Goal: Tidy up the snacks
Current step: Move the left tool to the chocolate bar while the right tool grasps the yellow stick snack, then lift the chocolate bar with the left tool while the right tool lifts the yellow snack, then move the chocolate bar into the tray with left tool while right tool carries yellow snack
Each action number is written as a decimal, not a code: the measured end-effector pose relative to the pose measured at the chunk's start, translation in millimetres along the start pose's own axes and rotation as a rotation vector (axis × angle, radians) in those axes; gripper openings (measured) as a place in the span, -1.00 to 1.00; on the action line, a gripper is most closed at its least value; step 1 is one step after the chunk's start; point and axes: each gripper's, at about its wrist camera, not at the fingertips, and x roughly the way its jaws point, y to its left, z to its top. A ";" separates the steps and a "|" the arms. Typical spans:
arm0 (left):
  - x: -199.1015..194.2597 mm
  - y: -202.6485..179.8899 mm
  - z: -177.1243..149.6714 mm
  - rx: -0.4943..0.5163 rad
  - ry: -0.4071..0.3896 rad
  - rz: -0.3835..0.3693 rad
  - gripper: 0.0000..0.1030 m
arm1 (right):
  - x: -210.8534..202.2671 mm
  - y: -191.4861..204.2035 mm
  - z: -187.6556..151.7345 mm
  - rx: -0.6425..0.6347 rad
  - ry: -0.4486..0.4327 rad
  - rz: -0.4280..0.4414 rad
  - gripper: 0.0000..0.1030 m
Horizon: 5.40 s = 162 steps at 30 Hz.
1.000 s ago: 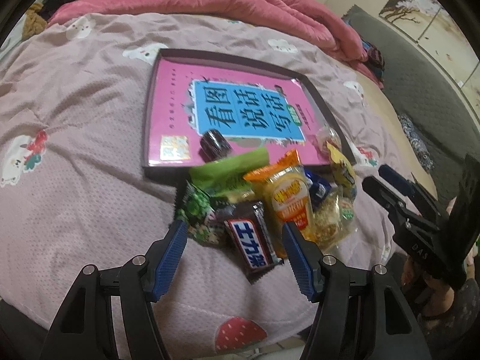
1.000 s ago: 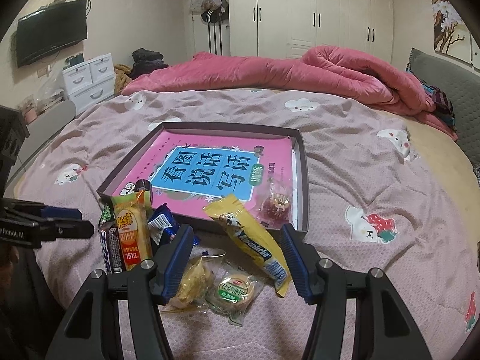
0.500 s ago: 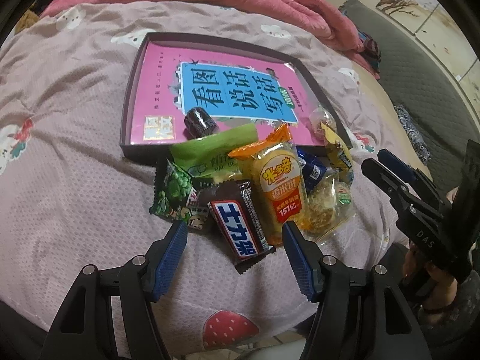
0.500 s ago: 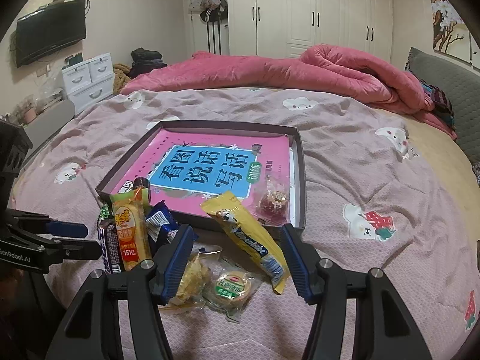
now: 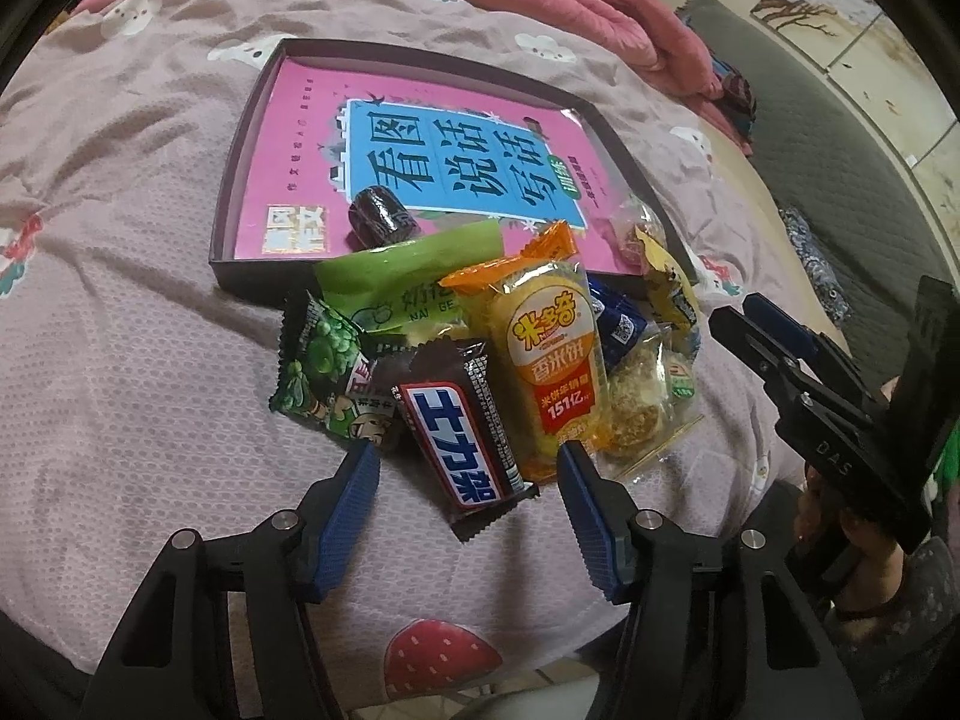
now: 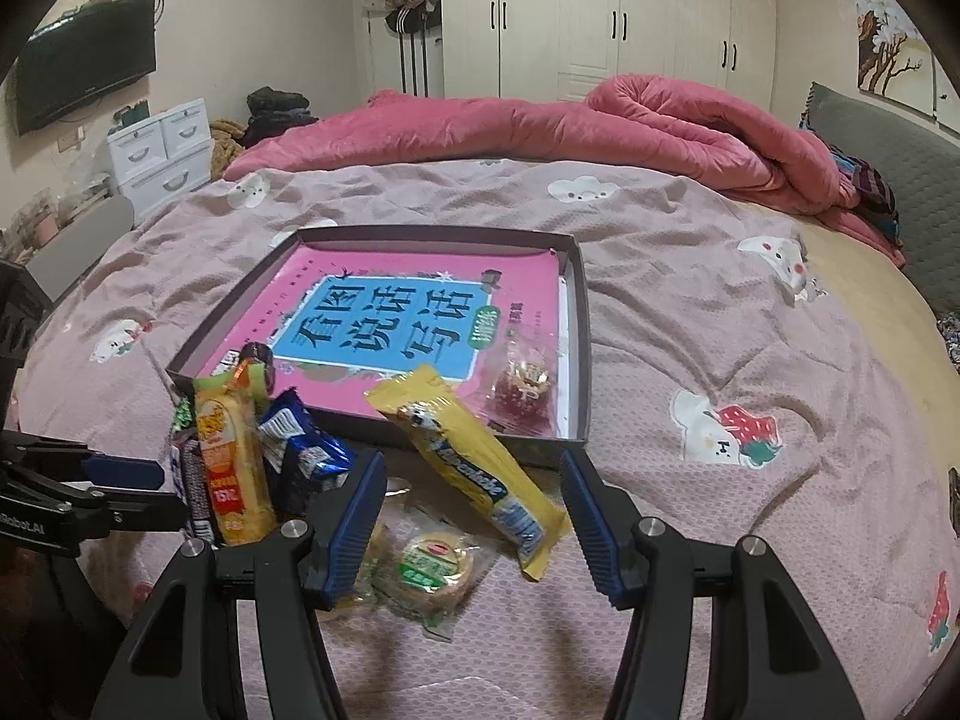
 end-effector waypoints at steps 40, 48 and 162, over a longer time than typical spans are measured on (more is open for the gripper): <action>22.4 5.8 4.3 -0.101 0.050 -0.019 -0.22 | 48.2 -8.0 -4.9 -0.078 0.058 0.015 -0.58; 28.9 6.8 5.7 -0.134 0.058 -0.025 -0.29 | 35.8 -13.8 -6.0 -0.034 0.025 0.015 -0.67; -30.5 34.9 71.6 -0.074 -0.226 0.110 -0.42 | 10.5 13.4 87.9 0.066 -0.137 0.101 -0.67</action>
